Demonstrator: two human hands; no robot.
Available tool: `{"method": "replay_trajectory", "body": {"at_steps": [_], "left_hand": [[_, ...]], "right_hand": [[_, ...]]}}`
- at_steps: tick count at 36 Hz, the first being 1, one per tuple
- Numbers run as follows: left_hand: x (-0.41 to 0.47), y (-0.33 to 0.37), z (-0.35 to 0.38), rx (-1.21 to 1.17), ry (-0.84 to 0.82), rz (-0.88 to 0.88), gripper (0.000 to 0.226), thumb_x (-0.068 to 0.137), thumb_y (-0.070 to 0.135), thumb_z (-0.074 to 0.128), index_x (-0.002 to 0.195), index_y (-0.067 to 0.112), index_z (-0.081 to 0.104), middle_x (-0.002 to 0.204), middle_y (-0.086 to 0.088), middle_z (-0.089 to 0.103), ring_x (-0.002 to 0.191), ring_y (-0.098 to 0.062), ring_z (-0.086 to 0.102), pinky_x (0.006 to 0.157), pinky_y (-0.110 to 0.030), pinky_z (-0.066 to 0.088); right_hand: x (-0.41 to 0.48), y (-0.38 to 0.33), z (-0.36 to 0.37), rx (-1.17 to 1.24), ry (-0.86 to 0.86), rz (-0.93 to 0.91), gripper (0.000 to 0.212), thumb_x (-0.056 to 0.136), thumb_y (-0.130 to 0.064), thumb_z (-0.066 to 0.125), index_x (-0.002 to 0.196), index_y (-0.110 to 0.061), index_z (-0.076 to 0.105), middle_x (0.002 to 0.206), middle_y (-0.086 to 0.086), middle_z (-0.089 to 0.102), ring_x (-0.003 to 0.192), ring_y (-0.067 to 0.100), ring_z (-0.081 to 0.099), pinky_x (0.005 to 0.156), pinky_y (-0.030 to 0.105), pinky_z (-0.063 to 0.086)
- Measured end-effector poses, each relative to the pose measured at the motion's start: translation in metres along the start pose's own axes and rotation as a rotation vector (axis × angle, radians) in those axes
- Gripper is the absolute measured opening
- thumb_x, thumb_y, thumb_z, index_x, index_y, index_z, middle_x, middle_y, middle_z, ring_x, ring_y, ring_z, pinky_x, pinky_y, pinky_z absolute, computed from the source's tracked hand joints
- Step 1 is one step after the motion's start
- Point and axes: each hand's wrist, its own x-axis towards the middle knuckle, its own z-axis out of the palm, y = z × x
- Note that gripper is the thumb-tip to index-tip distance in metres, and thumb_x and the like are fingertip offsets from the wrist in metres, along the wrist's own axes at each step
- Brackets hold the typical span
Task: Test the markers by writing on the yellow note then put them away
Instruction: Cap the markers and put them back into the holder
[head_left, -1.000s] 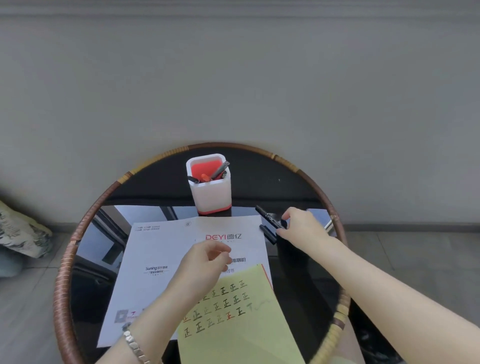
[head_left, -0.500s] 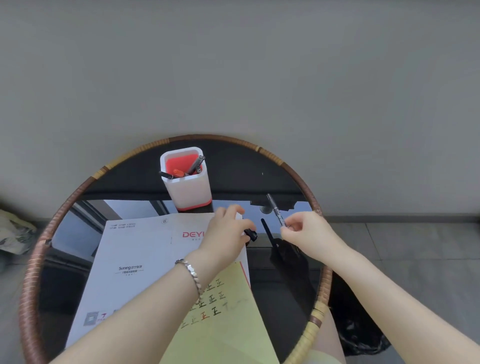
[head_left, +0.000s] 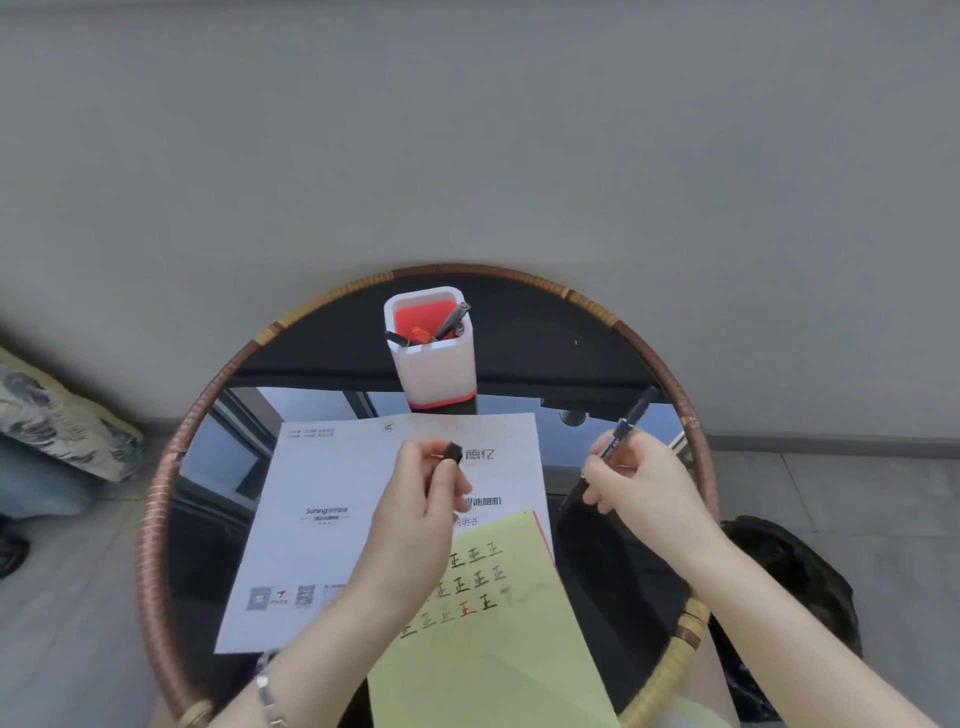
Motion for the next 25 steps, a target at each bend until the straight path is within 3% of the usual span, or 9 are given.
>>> {"method": "replay_trajectory", "body": {"at_steps": [6,10,16,25], "left_hand": [[-0.019,-0.009,-0.021,-0.101,0.026,-0.054,0.012,0.097,0.020,0.041,0.092,0.027,0.049,0.070,0.004,0.050,0.059,-0.006,0.044,0.053,-0.010,0.039],[-0.030,-0.006,-0.026,-0.137,-0.007,-0.025,0.009,0.094,0.022,0.048,0.088,0.027,0.052,0.061,0.013,0.052,0.053,0.000,0.043,0.053,-0.011,0.039],[-0.045,-0.004,-0.032,-0.119,-0.024,0.046,0.011,0.091,0.023,0.054,0.084,0.032,0.054,0.067,0.018,0.058,0.063,-0.001,0.050,0.060,-0.013,0.042],[-0.052,-0.001,-0.034,-0.126,-0.033,0.051,0.009,0.090,0.023,0.056,0.085,0.031,0.055,0.079,0.018,0.061,0.072,0.002,0.056,0.065,-0.012,0.044]], "right_hand": [[-0.023,-0.020,0.026,0.525,-0.056,0.030,0.010,0.090,-0.008,0.052,0.081,-0.009,0.057,0.070,0.005,0.065,0.058,0.011,0.067,0.057,0.017,0.054],[-0.038,-0.032,0.034,0.743,-0.007,0.018,0.012,0.092,-0.014,0.051,0.082,-0.012,0.056,0.062,-0.003,0.069,0.059,0.010,0.067,0.055,0.017,0.054],[-0.054,-0.046,0.040,0.850,-0.039,-0.026,0.013,0.092,-0.013,0.048,0.080,-0.012,0.054,0.059,-0.003,0.068,0.055,0.009,0.064,0.054,0.017,0.053],[-0.061,-0.051,0.042,0.825,-0.067,-0.036,0.011,0.091,-0.012,0.048,0.081,-0.010,0.053,0.059,-0.002,0.067,0.053,0.009,0.063,0.052,0.017,0.053]]}}
